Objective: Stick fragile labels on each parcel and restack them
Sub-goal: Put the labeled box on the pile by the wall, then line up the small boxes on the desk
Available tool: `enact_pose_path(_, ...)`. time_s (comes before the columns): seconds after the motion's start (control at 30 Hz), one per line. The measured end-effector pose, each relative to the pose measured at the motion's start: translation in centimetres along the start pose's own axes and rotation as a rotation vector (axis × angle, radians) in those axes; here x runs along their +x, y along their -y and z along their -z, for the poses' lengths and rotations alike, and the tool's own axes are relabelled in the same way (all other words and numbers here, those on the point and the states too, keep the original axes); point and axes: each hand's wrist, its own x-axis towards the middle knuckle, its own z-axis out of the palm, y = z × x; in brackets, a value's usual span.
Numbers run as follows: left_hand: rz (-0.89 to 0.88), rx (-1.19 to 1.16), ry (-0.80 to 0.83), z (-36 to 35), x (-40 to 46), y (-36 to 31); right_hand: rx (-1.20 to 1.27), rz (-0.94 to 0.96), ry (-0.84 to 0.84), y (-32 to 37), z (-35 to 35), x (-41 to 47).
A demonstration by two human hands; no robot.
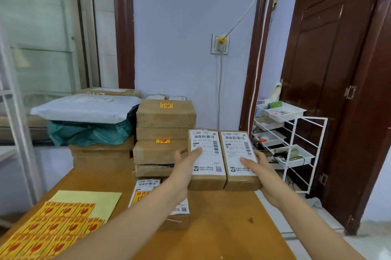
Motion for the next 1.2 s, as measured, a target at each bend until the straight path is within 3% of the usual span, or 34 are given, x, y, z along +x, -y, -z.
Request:
enact_pose_path(0.23,0.050,-0.057,-0.079,4.4,-3.0,0.9,-0.047,-0.002,0.052,-1.4,-3.8,-2.4)
enact_pose_path(0.57,0.158,-0.059,-0.206,11.7,-5.8,4.5,-0.104,-0.150,0.183,-6.0,-8.9,-5.1)
enact_pose_path(0.8,0.099,0.126,-0.247,13.3,-4.5,3.6,-0.104,-0.196,0.190,-7.4,-11.5,-3.0)
enact_pose_path(0.97,0.147,0.207,-0.295,14.3,-3.0,3.4,-0.076,-0.244,0.190,-8.6,-12.6,-1.7)
enact_pose_path(1.1,0.170,0.401,-0.440,15.5,-1.7,4.3,-0.006,-0.282,0.185,-9.3,-12.9,-1.1)
enact_pose_path(1.2,0.176,0.425,-0.414,15.3,-2.2,3.6,0.031,-0.293,0.194,-9.2,-12.9,-0.9)
